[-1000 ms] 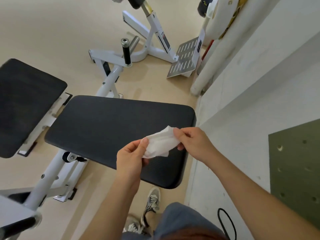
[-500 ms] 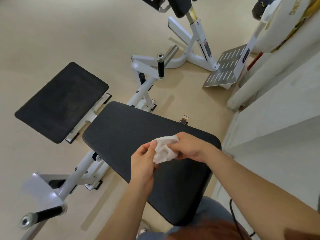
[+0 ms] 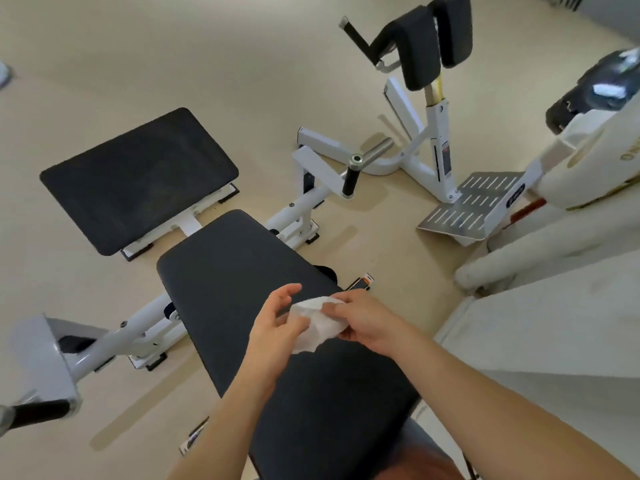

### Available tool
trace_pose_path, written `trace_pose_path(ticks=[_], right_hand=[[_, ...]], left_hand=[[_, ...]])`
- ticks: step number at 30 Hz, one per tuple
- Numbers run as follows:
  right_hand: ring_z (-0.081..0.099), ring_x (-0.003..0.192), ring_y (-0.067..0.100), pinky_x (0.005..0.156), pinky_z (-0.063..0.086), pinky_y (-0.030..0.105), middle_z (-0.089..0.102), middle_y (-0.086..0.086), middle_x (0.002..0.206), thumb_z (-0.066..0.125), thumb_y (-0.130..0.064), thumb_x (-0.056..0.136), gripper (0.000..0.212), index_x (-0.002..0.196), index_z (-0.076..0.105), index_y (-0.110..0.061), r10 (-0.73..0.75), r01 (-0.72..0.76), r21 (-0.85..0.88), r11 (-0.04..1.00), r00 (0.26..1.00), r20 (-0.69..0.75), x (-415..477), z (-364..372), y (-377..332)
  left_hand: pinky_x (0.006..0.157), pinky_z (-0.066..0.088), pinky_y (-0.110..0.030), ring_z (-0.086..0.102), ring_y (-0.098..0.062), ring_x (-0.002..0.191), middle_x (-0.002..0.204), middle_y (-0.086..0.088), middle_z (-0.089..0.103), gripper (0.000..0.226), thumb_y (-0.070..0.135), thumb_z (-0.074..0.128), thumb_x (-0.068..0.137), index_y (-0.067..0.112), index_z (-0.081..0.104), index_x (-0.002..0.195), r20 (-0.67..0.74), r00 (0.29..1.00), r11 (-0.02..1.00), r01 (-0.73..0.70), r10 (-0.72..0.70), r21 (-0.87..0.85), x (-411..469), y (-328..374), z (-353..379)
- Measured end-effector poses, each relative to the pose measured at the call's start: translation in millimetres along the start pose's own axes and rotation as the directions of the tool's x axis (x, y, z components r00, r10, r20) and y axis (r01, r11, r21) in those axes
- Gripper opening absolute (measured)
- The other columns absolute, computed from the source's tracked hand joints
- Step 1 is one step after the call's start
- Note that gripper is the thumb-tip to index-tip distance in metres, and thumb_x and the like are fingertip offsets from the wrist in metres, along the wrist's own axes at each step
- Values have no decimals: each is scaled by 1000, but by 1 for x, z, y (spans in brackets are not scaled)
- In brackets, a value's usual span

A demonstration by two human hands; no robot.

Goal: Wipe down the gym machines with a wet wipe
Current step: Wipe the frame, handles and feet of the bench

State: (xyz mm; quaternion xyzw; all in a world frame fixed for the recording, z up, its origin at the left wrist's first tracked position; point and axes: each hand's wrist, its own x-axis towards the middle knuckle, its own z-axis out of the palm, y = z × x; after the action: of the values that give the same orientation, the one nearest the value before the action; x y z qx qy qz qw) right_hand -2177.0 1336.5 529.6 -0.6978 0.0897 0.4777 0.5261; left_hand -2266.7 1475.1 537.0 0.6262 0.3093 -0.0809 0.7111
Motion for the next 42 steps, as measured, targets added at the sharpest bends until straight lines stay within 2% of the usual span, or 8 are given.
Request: trace_pose_path(ticks=[4,11,18,23,26,29,32,42], right_hand=[[64,89,20,74,53,31,69,9,96,52,-11,93,20,99,71,-13,-16,44,-233,972,993,120,29,-16,-31],[65,94,25,77,59,37,67,10,99,53,-17,94,14,91,66,-17,-27,111,-514,851,985,168,105,-67,-70],[57,74,18,61,47,26,63,10,89,53,-13,96,13,95,66,-11,6,-14,-123,992,998,-70,130,-96,-93],[48,55,18,52,44,27,52,6,59,55,-17,92,11,91,58,-6,198,-186,84,979,965,-171,147,-114,-99],[45,52,17,51,40,25,46,2,47,49,-19,92,15,83,57,-9,278,-281,1,960,948,-153,159,-117,-101],[50,53,18,45,37,22,49,2,43,47,-21,94,18,85,56,-7,255,-273,-187,944,960,-112,181,-124,-105],[53,59,19,50,41,25,56,10,58,49,-17,96,16,92,56,-3,238,-223,-365,904,971,-3,218,-141,-101],[44,62,19,58,43,30,48,10,72,51,0,92,16,77,53,-7,342,-181,-611,770,927,155,336,-206,-60]], left_hand=[[66,54,-25,64,-21,90,112,-2,61,46,3,60,82,40,64,108,38,998,995,58,-54,-85,11,5,18],[66,50,-24,64,-18,84,99,-4,70,21,5,62,88,21,74,96,-381,889,928,115,-256,-355,75,13,71],[55,45,-25,52,-10,55,70,-1,65,11,18,66,90,20,69,100,-512,779,846,44,-362,-532,92,12,96],[58,42,-31,48,-14,57,72,-5,64,45,57,61,83,15,76,86,-296,913,840,86,-282,-536,108,2,110],[66,52,-27,63,-9,72,90,1,72,36,49,75,76,24,72,100,-261,944,918,92,-203,-385,112,-2,130],[54,44,-16,58,-3,61,82,5,69,10,30,71,85,23,71,92,-496,811,901,84,-310,-426,134,-12,161],[48,36,-19,43,-6,51,63,4,57,20,24,59,93,14,70,78,-627,611,761,-61,-484,-646,166,-25,200],[60,38,-29,51,-16,66,72,-4,62,32,34,57,95,9,70,79,-617,275,606,-137,-737,-784,251,-122,305]])
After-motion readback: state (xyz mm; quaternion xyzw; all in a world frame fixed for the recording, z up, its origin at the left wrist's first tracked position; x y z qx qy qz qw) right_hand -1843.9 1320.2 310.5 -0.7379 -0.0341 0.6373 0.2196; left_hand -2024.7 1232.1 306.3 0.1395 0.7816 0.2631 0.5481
